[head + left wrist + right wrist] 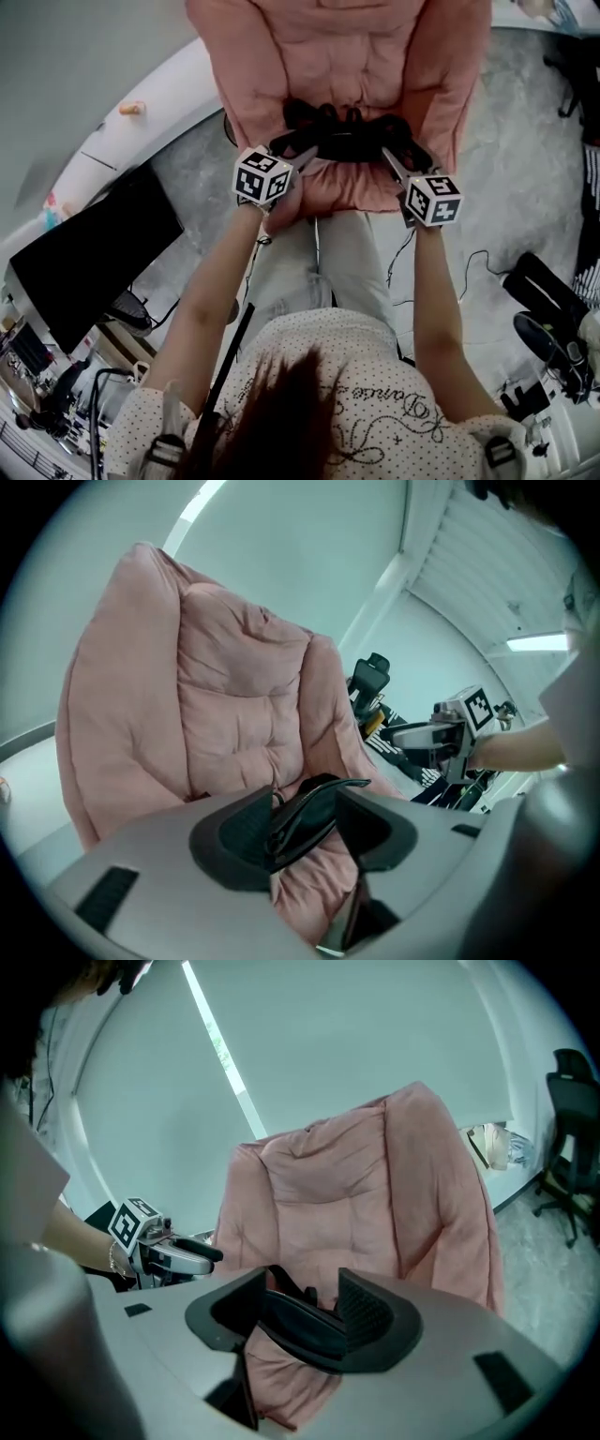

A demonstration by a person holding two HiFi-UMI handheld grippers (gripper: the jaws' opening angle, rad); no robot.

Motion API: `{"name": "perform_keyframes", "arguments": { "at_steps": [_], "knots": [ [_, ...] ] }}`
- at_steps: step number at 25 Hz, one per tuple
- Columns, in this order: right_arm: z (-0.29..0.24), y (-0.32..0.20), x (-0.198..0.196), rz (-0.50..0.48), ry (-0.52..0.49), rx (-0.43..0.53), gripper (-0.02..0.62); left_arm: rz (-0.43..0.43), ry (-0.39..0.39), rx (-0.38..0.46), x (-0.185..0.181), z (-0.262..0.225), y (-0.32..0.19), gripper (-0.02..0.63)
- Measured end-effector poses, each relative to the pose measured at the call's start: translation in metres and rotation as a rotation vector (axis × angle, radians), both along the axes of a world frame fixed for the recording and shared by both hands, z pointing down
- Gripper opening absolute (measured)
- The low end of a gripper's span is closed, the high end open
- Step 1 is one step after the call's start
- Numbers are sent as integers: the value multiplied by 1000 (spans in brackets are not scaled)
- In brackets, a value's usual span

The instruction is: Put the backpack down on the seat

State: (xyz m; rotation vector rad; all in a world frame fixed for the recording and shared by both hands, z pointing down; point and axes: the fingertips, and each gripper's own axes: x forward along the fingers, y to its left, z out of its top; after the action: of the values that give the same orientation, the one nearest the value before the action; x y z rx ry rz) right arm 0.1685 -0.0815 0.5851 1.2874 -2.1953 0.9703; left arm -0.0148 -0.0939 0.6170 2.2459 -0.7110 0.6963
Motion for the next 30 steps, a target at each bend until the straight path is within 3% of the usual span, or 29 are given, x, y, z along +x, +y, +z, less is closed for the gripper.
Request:
{"name": "perform_keyframes", "arguments": {
  "at_steps": [2, 9, 16, 24, 30],
  "knots": [
    [-17, 4, -4, 1, 0, 35, 186, 19, 9, 29, 0, -15, 3, 174],
    [-63, 23, -12, 29, 83, 151, 17, 2, 53, 153, -14, -66, 11, 12],
    [-128, 28, -21, 100, 108, 312, 12, -2, 98, 306, -31, -124, 11, 5],
    [-218, 27, -32, 78, 174, 523, 12, -32, 130, 508, -32, -206, 1, 5],
    [-280, 31, -33, 194, 181, 675, 11, -91, 122, 608, -49, -256, -1, 5]
  ]
}}
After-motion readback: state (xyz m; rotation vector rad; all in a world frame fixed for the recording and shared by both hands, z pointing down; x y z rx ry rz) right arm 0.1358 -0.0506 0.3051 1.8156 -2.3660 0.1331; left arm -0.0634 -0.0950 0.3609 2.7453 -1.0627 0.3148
